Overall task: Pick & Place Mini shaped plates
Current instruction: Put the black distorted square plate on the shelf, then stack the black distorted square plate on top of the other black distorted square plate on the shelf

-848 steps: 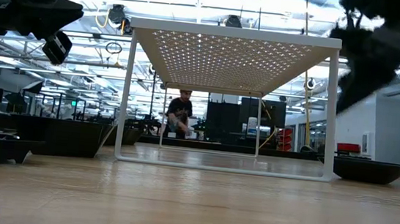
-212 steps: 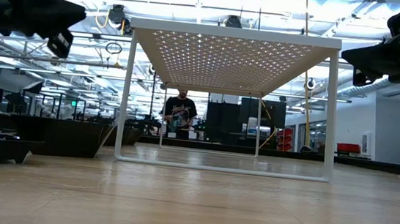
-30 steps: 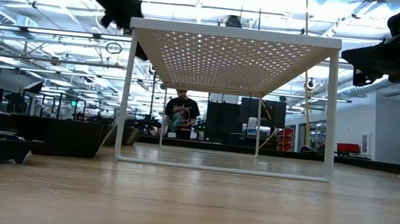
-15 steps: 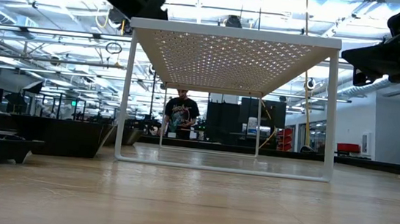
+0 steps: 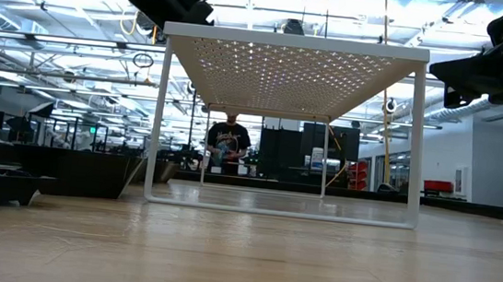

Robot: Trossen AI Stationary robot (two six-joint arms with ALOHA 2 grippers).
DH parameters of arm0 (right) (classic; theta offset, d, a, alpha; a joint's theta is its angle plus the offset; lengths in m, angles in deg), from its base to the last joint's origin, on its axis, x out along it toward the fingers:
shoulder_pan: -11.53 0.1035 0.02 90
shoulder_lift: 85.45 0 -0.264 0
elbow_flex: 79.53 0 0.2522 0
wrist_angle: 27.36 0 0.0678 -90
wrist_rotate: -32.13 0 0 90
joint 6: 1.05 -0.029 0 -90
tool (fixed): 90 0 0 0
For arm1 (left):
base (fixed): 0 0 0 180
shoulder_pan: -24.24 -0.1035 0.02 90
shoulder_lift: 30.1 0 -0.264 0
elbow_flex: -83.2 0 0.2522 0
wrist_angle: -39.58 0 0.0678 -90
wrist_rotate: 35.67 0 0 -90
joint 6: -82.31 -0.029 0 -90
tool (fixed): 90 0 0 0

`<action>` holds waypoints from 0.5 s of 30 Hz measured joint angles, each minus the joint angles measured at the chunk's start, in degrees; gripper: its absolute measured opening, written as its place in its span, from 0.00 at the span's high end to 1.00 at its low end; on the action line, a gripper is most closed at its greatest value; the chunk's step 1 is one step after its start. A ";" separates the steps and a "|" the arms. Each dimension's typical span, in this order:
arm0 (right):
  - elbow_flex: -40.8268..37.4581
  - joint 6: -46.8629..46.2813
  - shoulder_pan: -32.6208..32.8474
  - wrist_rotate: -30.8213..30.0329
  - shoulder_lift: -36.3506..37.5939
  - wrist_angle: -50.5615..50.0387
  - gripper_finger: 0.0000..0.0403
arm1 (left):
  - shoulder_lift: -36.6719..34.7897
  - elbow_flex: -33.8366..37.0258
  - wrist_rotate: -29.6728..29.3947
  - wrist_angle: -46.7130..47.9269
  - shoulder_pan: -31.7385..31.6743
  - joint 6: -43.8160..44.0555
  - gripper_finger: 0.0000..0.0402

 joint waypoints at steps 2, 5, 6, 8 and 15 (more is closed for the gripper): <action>0.00 0.00 0.00 0.02 0.01 -0.02 1.00 | 0.00 0.00 0.02 0.00 0.00 0.00 0.95; 0.00 0.00 0.00 0.00 -0.01 -0.02 1.00 | 0.00 0.00 0.08 -0.19 0.02 0.21 0.96; 0.01 0.00 0.01 0.00 -0.01 0.00 1.00 | 0.00 0.00 0.10 -0.40 0.15 0.55 0.96; 0.00 0.00 0.02 0.00 -0.01 -0.02 1.00 | -0.19 0.00 0.09 -1.31 0.51 1.11 0.94; 0.02 0.00 0.00 0.00 -0.01 -0.02 1.00 | -5.02 0.00 -5.02 -1.71 2.17 3.91 0.84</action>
